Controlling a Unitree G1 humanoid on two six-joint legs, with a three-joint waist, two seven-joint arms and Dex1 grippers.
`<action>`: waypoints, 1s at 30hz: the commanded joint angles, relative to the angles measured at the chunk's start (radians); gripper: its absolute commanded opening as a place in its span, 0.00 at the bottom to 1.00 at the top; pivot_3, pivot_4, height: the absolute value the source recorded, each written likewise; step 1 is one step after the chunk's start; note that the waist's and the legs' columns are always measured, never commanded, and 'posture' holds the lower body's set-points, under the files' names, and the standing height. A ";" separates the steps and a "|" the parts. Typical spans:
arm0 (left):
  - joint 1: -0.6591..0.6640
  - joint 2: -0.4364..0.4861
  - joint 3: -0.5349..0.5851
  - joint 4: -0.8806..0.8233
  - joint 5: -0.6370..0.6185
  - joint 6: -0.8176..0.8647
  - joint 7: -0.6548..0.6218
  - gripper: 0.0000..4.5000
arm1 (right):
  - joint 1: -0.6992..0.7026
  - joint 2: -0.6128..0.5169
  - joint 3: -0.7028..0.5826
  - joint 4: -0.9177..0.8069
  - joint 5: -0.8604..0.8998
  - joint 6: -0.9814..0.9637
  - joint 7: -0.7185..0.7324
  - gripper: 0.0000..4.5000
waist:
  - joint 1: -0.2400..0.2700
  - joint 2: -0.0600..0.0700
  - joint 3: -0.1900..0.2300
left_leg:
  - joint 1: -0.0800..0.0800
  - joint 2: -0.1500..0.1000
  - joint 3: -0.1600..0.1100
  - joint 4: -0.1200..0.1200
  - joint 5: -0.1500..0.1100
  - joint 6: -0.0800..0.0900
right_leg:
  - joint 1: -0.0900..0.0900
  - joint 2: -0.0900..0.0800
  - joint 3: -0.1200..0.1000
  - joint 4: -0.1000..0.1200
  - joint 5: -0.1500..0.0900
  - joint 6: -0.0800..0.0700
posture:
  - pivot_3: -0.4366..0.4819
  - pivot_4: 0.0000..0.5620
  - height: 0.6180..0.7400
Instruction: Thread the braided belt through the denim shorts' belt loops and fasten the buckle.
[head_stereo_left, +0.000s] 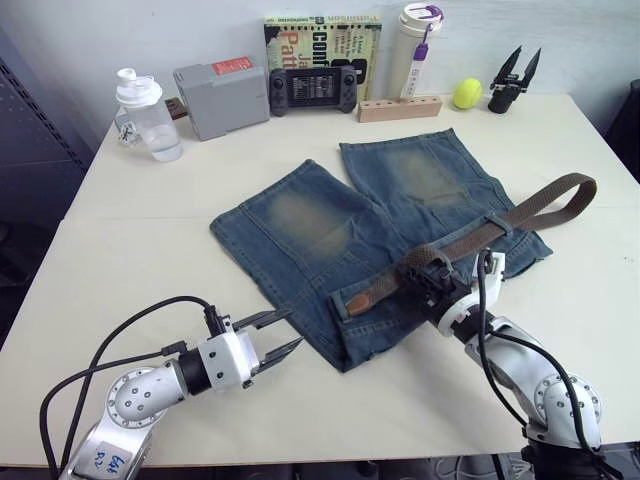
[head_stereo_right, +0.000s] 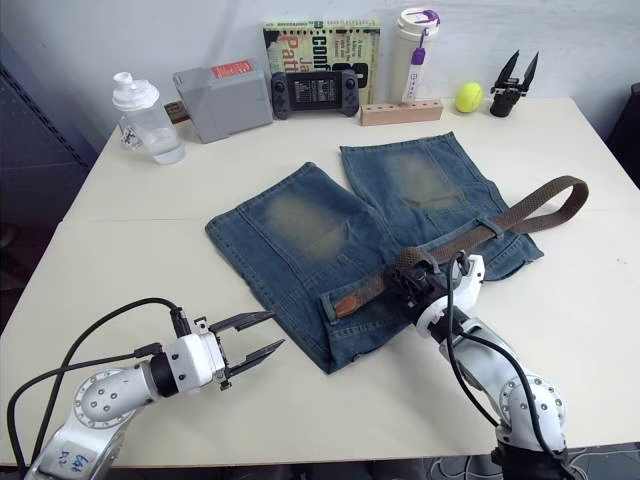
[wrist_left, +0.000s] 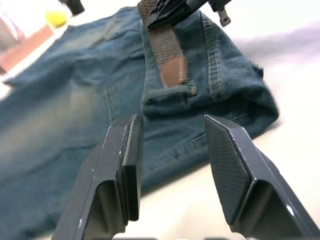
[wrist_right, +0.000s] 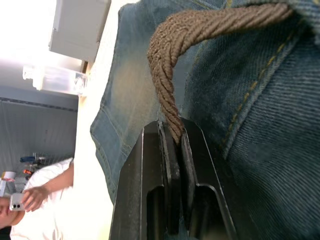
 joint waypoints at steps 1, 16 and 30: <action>0.001 -0.008 0.022 -0.034 -0.063 0.050 -0.013 0.49 | -0.012 0.019 0.019 -0.063 -0.064 -0.016 0.020 0.00 | -0.001 0.000 0.000 | 0.000 0.000 0.000 0.000 0.000 0.000 | 0.000 0.000 0.000 0.000 0.000 0.000 | 0.48 0.27 0.85; -0.036 -0.018 0.020 -0.035 -0.157 0.178 -0.073 0.49 | -0.018 0.031 0.157 -0.110 -0.361 0.036 0.131 0.00 | -0.003 0.000 0.000 | 0.000 -0.003 0.001 0.000 0.000 0.000 | -0.001 0.001 0.001 0.000 0.000 -0.001 | 0.48 0.27 0.85; -0.188 0.047 -0.109 0.245 0.326 -0.390 -0.064 0.49 | -0.041 0.113 0.228 -0.072 -0.348 0.163 0.104 0.00 | -0.005 0.001 -0.001 | 0.000 -0.002 0.006 -0.002 0.000 -0.002 | -0.002 0.004 0.000 0.000 -0.001 -0.002 | 0.48 0.27 0.85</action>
